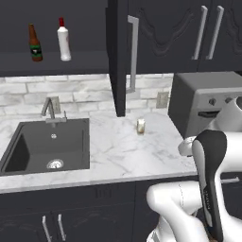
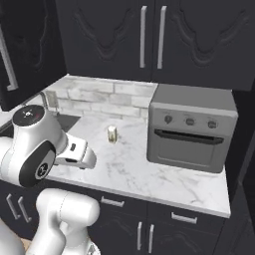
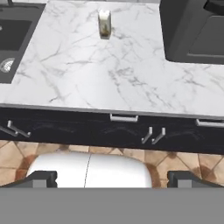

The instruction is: Sort all alcoholic drinks to one cabinet, and non-alcoholic drinks to the other.

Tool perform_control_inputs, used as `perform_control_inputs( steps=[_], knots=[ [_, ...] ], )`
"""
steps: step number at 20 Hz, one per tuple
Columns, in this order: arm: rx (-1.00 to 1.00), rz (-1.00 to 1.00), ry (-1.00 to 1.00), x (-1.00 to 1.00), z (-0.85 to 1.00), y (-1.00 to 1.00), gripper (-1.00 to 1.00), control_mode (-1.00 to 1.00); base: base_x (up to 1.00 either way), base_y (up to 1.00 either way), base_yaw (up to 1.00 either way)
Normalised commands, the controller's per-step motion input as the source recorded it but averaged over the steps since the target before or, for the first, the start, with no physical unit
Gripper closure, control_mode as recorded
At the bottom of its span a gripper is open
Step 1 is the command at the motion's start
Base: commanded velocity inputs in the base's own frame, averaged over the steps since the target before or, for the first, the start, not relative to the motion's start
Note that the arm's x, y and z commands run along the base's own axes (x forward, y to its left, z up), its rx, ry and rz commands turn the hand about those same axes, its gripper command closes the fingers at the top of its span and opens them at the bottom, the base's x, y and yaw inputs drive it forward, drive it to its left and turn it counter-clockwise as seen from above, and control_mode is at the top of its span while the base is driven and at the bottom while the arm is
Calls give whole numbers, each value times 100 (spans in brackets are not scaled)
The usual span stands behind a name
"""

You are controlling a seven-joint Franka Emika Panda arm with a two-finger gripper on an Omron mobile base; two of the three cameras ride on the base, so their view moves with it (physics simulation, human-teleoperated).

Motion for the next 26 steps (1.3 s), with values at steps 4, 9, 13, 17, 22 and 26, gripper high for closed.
perform_control_inputs(
  steps=[4, 9, 13, 17, 22, 26],
  knots=[
    [0, 0, 0, 0, 0, 0, -100, 100, 65, 0, 0],
    [0, 0, 0, 15, -2, 3, -100, -100, 58, 8, 0],
    [0, 0, 0, 81, -17, 28, -100, -100, 0, 0, 0],
    [0, 0, 0, 98, -15, 46, -100, -100, 0, 0, 0],
    [0, 0, 0, 71, -19, 16, -100, -100, 0, 0, 0],
    [0, 0, -1, 20, -30, -5, -100, -100, 0, 0, 0]
  ],
)
